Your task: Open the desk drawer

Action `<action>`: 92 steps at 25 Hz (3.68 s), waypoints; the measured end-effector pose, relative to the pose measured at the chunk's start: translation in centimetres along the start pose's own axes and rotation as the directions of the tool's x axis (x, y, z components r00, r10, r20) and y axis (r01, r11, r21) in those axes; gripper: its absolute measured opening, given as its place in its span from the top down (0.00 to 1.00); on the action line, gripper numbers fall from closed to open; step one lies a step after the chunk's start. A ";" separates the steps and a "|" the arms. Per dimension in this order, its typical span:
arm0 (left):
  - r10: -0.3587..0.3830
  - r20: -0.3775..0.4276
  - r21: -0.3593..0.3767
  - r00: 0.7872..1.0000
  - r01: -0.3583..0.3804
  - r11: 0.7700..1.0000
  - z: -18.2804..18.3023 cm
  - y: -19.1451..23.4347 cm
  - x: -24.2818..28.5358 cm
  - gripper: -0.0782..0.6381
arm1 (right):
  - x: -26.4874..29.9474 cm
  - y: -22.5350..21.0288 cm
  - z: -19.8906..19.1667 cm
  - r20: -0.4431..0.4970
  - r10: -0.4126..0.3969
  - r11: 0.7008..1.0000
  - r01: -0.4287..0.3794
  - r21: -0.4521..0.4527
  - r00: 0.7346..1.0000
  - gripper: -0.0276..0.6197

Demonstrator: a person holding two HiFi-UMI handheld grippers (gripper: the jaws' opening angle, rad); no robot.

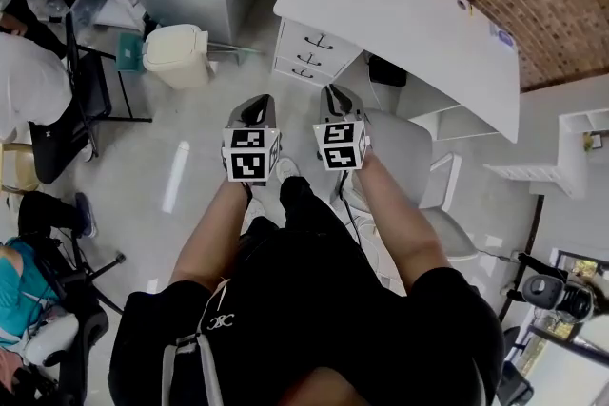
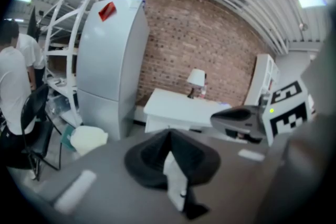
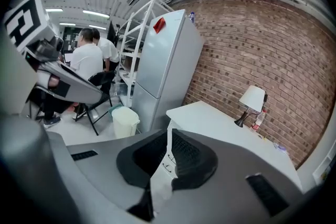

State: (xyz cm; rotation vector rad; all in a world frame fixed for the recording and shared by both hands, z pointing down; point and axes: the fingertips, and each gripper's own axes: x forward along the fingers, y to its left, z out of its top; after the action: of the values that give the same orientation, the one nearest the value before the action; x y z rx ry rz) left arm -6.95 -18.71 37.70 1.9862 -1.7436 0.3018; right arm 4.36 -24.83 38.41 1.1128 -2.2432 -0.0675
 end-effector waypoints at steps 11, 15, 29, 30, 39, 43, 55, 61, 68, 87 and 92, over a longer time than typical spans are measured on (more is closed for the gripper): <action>0.053 -0.072 -0.045 0.996 -0.057 0.997 -1.5 1.1 10.9 0.89 | 16.3 -3.3 -9.7 -0.197 0.068 0.972 -0.110 -0.209 0.978 0.81; 0.073 -0.091 -0.087 0.993 -0.081 0.993 -4.0 2.6 14.6 0.89 | 23.5 -4.3 -14.2 -0.273 0.017 0.950 -0.100 -0.296 0.962 0.78; 0.082 -0.165 -0.167 0.983 -0.110 0.980 -14.9 6.1 24.8 0.89 | 40.1 -0.6 -32.4 -0.440 -0.021 0.742 -0.282 -0.609 0.898 0.77; 0.079 -0.167 -0.171 0.983 -0.108 0.979 -15.3 6.2 25.3 0.89 | 40.9 -0.8 -33.4 -0.457 -0.031 0.748 -0.283 -0.600 0.889 0.77; 0.050 -0.188 -0.194 0.981 -0.087 0.977 -18.0 5.6 28.7 0.89 | 47.7 -1.8 -35.9 -0.472 -0.087 0.777 -0.237 -0.584 0.877 0.77; 0.043 -0.209 -0.210 0.977 -0.088 0.974 -19.2 5.9 29.3 0.89 | 49.0 -1.5 -36.6 -0.476 -0.096 0.786 -0.226 -0.575 0.874 0.79; 0.009 -0.244 -0.243 0.970 -0.070 0.967 -22.4 5.1 29.7 0.89 | 50.9 -2.5 -37.7 -0.446 -0.172 0.714 -0.201 -0.671 0.878 0.94; 0.012 -0.252 -0.251 0.968 -0.077 0.965 -23.0 4.7 29.1 0.89 | 50.4 -2.3 -37.7 -0.442 -0.166 0.695 -0.213 -0.687 0.882 0.95; 0.037 -0.253 -0.247 0.967 -0.101 0.964 -23.0 5.3 28.5 0.89 | 48.6 -1.1 -38.4 -0.444 -0.171 0.694 -0.212 -0.688 0.880 0.95; 0.063 -0.277 -0.251 0.959 -0.135 0.959 -25.6 6.2 24.6 0.89 | 44.3 3.0 -39.9 -0.445 -0.184 0.703 -0.200 -0.683 0.876 0.94; 0.078 -0.300 -0.251 0.951 -0.157 0.955 -27.3 7.0 24.1 0.89 | 44.1 3.5 -40.4 -0.470 -0.160 0.815 -0.152 -0.559 0.868 0.92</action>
State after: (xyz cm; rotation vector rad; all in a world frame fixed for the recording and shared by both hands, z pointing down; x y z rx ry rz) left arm -5.89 -26.99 73.84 1.5613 -1.6224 0.3507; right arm 4.47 -46.04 94.47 0.6871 -1.5802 -0.3985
